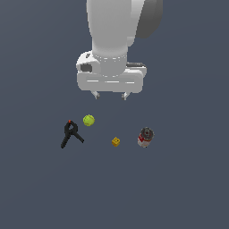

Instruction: Pick up a designated object from a clutter of objects.

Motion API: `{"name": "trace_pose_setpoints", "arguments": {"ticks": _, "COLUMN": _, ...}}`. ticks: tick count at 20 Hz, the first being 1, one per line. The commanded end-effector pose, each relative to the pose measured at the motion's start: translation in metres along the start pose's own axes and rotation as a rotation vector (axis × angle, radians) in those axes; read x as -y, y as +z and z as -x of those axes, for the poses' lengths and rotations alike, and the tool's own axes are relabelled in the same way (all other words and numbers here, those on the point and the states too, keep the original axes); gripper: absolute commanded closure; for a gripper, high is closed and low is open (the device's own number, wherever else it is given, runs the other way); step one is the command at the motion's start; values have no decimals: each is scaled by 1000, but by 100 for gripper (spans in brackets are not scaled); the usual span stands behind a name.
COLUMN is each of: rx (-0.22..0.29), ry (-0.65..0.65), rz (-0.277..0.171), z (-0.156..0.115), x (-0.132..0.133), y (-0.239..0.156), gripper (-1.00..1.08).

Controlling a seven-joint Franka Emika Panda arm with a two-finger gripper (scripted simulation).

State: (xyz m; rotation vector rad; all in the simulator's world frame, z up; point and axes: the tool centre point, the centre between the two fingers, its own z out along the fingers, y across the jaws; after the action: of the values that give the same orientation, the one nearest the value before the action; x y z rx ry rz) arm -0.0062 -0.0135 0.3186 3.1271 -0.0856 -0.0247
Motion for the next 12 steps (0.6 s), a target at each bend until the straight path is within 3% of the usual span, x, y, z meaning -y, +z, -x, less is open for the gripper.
{"name": "trace_pose_setpoints", "arguments": {"ticks": 1, "rx": 0, "ry": 0, "rz": 0, "z": 0, "x": 0, "y": 0, "gripper": -92}}
{"name": "trace_pose_setpoints", "arguments": {"ticks": 12, "rx": 45, "ry": 2, "rz": 29, "z": 5, "x": -18, "y": 14, "gripper": -92}}
